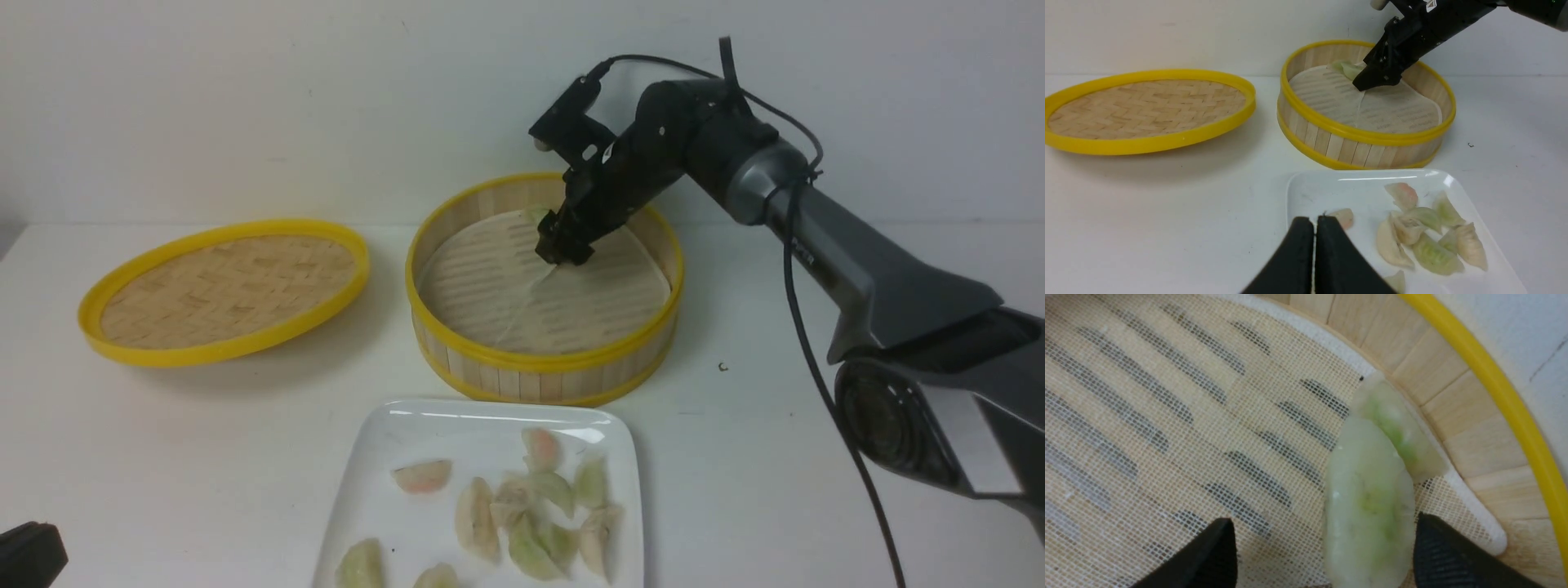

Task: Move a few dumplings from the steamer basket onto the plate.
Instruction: Use the right arm to grab a dumpling from inside the steamer, then use the right arm to put the dumpling into the plate

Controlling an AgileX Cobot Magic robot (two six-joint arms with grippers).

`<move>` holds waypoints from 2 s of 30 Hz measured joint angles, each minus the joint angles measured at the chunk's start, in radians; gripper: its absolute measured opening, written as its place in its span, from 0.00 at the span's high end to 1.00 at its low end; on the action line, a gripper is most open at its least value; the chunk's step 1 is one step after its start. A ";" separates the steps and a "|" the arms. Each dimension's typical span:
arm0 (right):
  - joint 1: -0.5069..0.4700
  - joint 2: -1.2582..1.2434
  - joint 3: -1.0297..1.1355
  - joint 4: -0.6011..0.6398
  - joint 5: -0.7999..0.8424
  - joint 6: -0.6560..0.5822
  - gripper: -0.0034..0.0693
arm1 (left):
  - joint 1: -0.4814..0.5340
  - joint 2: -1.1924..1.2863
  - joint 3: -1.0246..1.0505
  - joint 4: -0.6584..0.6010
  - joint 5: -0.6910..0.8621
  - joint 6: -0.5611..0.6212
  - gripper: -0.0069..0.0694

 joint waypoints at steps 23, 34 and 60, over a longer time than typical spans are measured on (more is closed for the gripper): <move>-0.005 0.002 -0.170 -0.021 0.193 0.188 0.69 | 0.000 0.000 0.000 0.000 0.041 0.000 0.92; 0.010 -0.379 0.304 -0.065 0.202 0.406 0.69 | 0.000 0.000 0.000 0.000 -0.018 0.015 0.92; 0.286 -0.852 1.370 0.134 -0.041 0.338 0.35 | 0.000 0.000 0.000 0.000 -0.020 0.015 0.92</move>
